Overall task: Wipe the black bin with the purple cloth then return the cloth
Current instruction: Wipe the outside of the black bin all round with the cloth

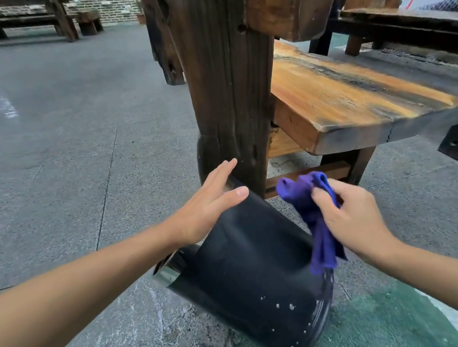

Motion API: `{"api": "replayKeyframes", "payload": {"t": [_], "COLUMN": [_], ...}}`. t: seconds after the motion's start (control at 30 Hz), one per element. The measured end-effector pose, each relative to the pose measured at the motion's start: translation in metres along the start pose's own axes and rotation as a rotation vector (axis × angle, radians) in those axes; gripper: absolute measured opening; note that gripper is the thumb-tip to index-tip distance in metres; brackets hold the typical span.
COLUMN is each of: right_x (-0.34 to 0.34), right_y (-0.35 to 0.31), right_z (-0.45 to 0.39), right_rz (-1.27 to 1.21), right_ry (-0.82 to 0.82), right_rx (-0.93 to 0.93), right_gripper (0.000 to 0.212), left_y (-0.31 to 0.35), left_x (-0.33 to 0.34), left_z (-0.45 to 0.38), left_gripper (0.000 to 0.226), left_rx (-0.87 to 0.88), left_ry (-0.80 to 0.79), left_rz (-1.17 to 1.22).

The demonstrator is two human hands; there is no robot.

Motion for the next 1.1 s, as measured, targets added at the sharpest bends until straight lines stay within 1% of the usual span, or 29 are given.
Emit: {"api": "replayKeyframes", "payload": {"t": [0.07, 0.13, 0.2, 0.23, 0.27, 0.3, 0.37, 0.43, 0.47, 0.6, 0.67, 0.73, 0.77, 0.83, 0.9, 0.97, 1.03, 1.1], "right_x": [0.016, 0.039, 0.056, 0.060, 0.061, 0.064, 0.071, 0.080, 0.082, 0.081, 0.077, 0.078, 0.078, 0.077, 0.073, 0.071, 0.073, 0.079], "right_y": [-0.039, -0.078, -0.100, -0.103, -0.104, -0.103, -0.100, -0.095, -0.093, -0.090, -0.085, -0.080, -0.078, -0.071, -0.059, -0.045, -0.040, -0.039], "right_z": [-0.005, -0.001, 0.004, 0.005, 0.004, 0.003, 0.003, 0.002, 0.000, -0.010, -0.012, -0.012, -0.013, -0.018, -0.026, -0.031, -0.028, -0.022], "right_rz": [-0.060, -0.088, -0.016, 0.033, 0.062, 0.081, 0.119, 0.143, 0.147, 0.150, 0.133, 0.125, 0.129, 0.140, 0.126, 0.064, 0.000, -0.024], "right_ry": [-0.033, -0.140, -0.218, -0.231, -0.241, -0.269, -0.374, -0.476, -0.502, -0.516, -0.503, -0.491, -0.486, -0.468, -0.446, -0.437, -0.404, -0.350], "right_rx": [-0.081, -0.208, -0.290, -0.300, -0.313, -0.338, -0.399, -0.432, -0.437, -0.494, -0.503, -0.524, -0.536, -0.545, -0.477, -0.377, -0.335, -0.319], "right_gripper": [0.023, 0.015, 0.024, 0.028, 0.030, 0.031, 0.034, 0.044, 0.048, 0.051, 0.050, 0.048, 0.046, 0.042, 0.042, 0.042, 0.036, 0.038], "left_y": [0.005, 0.007, 0.010, 0.008, 0.004, 0.000, -0.002, 0.005, 0.009, 0.021, 0.024, 0.022, 0.022, 0.024, 0.018, 0.007, 0.001, 0.003], "left_x": [0.007, 0.014, 0.018, 0.016, 0.014, 0.014, 0.013, 0.013, 0.015, 0.017, 0.016, 0.010, 0.009, 0.011, 0.016, 0.016, 0.015, 0.014], "left_z": [-0.012, -0.019, -0.023, -0.025, -0.023, -0.019, -0.016, -0.015, -0.014, -0.012, -0.011, -0.008, -0.006, 0.002, 0.014, 0.024, 0.028, 0.026], "left_gripper": [0.105, 0.114, 0.126, 0.126, 0.123, 0.118, 0.112, 0.109, 0.109, 0.104, 0.093, 0.084, 0.080, 0.076, 0.075, 0.071, 0.067, 0.067], "left_rx": [-0.028, -0.028, -0.010, 0.000, 0.003, 0.016, 0.027, 0.039, 0.044, 0.055, 0.036, 0.007, 0.020, 0.125, 0.221, 0.236, 0.228, 0.241], "left_ry": [0.043, 0.069, 0.095, 0.143, 0.165, 0.154, 0.154, 0.151, 0.148, 0.184, 0.258, 0.338, 0.333, 0.243, 0.098, -0.002, -0.037, -0.021], "left_rz": [0.141, 0.295, 0.345, 0.363, 0.366, 0.348, 0.298, 0.269, 0.256, 0.140, 0.096, 0.108, 0.109, 0.057, 0.006, -0.041, -0.096, -0.155]}}
Point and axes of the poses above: each hand's wrist, its own z-axis away from the middle knuckle, its own x-axis out of the palm, y = z × x, the point moved 8 cm from there along -z, towards the middle knuckle, and after that the axes turned 1 degree about y, right-handed, at the moved point
